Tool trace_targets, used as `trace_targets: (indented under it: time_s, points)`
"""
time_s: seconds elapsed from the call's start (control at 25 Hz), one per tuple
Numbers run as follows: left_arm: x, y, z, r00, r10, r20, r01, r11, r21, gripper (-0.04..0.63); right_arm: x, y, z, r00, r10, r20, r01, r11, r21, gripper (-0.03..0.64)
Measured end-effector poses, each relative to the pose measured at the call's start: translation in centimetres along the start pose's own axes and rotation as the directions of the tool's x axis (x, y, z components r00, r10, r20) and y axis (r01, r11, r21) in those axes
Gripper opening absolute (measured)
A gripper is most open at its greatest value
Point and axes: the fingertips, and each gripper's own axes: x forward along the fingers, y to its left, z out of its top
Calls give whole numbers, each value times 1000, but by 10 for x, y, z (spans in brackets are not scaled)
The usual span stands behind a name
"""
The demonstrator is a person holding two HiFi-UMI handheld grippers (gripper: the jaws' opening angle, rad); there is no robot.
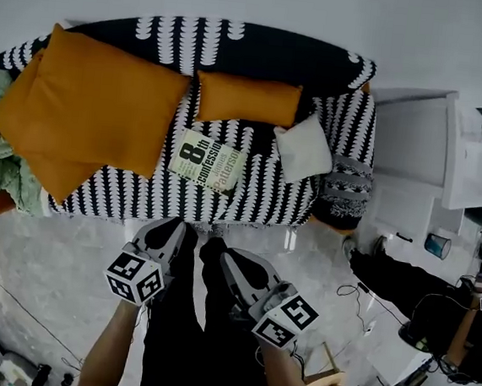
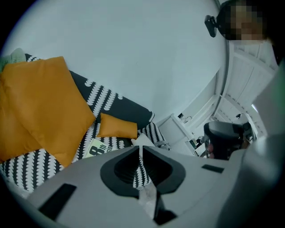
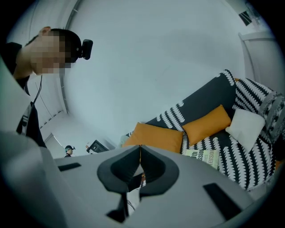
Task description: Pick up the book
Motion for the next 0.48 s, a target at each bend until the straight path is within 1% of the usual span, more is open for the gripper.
trace_targets:
  time_s: [0.08, 0.2, 0.32, 0.48]
  points:
    - [12, 12, -4, 1000, -13, -25, 13, 1000, -6, 17, 11, -5, -1, 1000, 6, -4, -6, 1000, 5, 17]
    - [28, 25, -15, 998, -42, -51, 40, 998, -41, 19, 24, -16, -10, 1000, -2, -15, 3, 1000, 12, 17]
    - [40, 34, -28, 997, -46, -61, 41, 996, -78, 35, 28, -27, -20, 1000, -10, -27, 12, 999, 44, 17]
    - [50, 45, -32, 996, -58, -68, 50, 991, -124, 61, 35, -35, -24, 999, -16, -42, 19, 997, 70, 17]
